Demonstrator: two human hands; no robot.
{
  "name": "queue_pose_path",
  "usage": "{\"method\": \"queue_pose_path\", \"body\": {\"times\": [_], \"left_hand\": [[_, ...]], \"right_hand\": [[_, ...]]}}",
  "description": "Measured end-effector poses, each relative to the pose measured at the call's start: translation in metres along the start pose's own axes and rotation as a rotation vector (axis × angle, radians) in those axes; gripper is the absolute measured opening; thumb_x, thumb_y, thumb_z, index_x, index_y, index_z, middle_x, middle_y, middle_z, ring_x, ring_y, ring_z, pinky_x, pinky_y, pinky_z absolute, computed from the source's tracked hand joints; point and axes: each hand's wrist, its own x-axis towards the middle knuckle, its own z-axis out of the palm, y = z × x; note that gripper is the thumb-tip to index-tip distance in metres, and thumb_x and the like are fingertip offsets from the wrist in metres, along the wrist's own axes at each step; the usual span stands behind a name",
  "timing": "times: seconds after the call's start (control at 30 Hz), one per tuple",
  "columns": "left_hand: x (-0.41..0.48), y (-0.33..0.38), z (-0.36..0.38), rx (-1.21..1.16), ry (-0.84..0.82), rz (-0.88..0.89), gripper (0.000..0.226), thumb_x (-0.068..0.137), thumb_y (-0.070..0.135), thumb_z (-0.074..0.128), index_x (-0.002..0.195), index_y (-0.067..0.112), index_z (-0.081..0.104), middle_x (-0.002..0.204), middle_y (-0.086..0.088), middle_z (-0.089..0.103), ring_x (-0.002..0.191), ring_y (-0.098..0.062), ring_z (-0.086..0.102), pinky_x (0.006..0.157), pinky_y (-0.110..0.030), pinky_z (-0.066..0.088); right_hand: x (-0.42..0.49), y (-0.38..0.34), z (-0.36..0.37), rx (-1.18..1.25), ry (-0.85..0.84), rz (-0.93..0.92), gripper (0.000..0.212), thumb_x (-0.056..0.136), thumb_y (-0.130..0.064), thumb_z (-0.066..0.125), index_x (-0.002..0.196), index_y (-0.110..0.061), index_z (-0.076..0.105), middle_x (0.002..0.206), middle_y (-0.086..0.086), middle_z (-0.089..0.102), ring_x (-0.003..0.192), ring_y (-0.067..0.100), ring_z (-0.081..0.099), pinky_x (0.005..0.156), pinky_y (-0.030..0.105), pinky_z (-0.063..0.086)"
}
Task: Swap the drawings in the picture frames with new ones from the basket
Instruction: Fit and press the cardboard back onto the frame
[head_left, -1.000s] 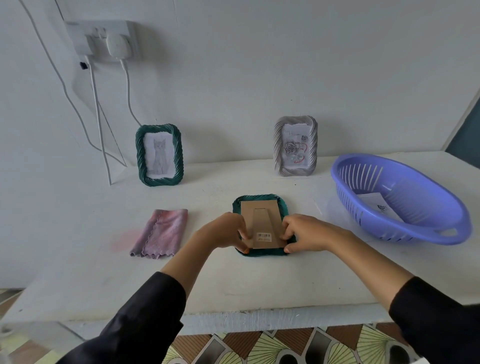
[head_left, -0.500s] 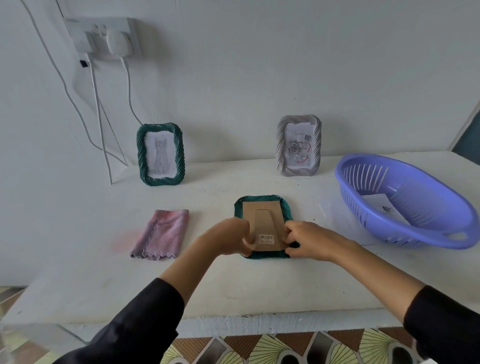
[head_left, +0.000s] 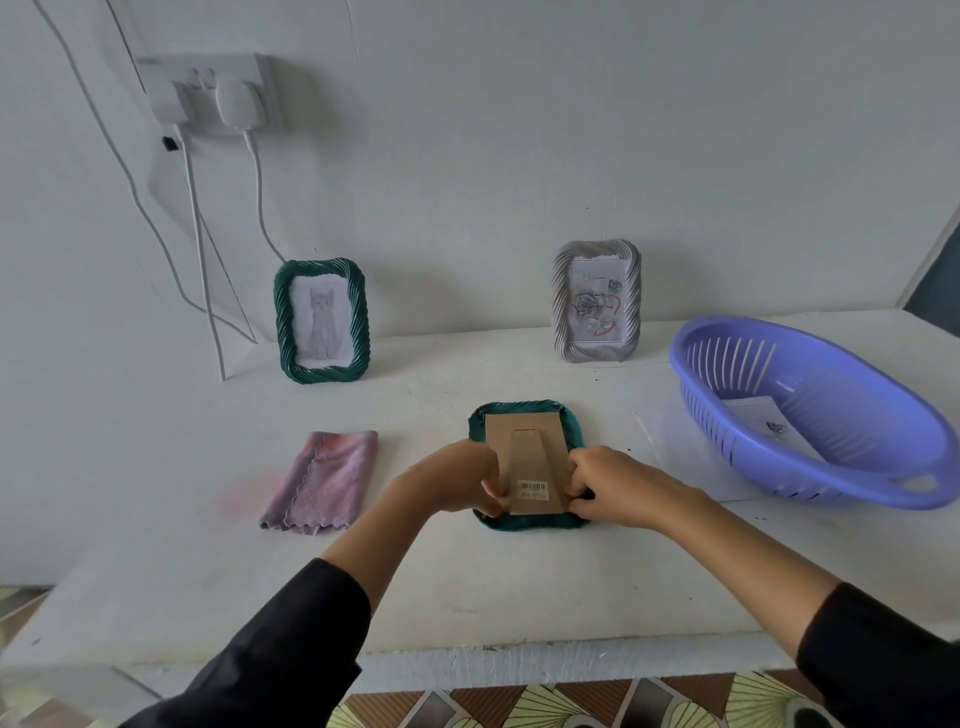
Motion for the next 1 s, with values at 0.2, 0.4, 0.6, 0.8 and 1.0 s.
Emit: {"method": "queue_pose_path", "body": {"times": [0.2,0.4,0.6,0.8,1.0], "left_hand": [[0.009,-0.011,-0.006,-0.273,0.061,-0.066,0.014,0.078,0.021,0.069,0.089,0.013,0.075,0.086,-0.007,0.066,0.078,-0.014,0.052,0.072,-0.024,0.039],[0.031,-0.026,-0.001,-0.501,0.552,-0.342,0.025,0.090,0.021,0.057,0.111,0.011,0.068,0.112,-0.011,0.063,0.102,-0.023,0.057,0.083,-0.025,0.040],[0.062,-0.031,0.014,-0.417,0.462,-0.343,0.035,0.097,0.030,0.044,0.129,0.025,0.056,0.132,-0.007,0.054,0.120,-0.029,0.048,0.102,-0.040,0.040],[0.069,-0.036,0.020,-0.370,0.496,-0.319,0.034,0.096,0.033,0.047,0.127,0.028,0.058,0.126,0.002,0.058,0.115,-0.023,0.049,0.095,-0.034,0.044],[0.072,-0.047,0.008,-0.410,0.444,-0.265,0.037,0.090,0.034,0.058,0.126,0.024,0.059,0.127,0.002,0.059,0.116,-0.017,0.053,0.095,-0.030,0.045]], "right_hand": [[0.013,-0.001,-0.011,0.114,-0.067,0.101,0.014,0.079,-0.015,0.063,0.075,-0.002,0.066,0.082,0.009,0.060,0.070,0.022,0.055,0.060,0.030,0.041],[0.049,0.014,-0.022,0.217,0.228,0.176,0.025,0.091,-0.017,0.052,0.112,-0.011,0.065,0.108,0.004,0.054,0.100,0.023,0.058,0.081,0.030,0.044],[0.082,0.025,-0.006,0.228,0.196,0.263,0.037,0.095,-0.018,0.046,0.131,-0.014,0.052,0.131,0.011,0.047,0.119,0.026,0.050,0.099,0.037,0.044],[0.092,0.033,-0.008,0.256,0.223,0.271,0.032,0.089,-0.013,0.055,0.121,-0.010,0.062,0.127,0.007,0.061,0.116,0.024,0.057,0.097,0.033,0.047],[0.100,0.033,-0.009,0.203,0.288,0.305,0.029,0.091,-0.016,0.052,0.119,-0.018,0.061,0.122,0.007,0.063,0.110,0.025,0.059,0.086,0.031,0.048]]}}
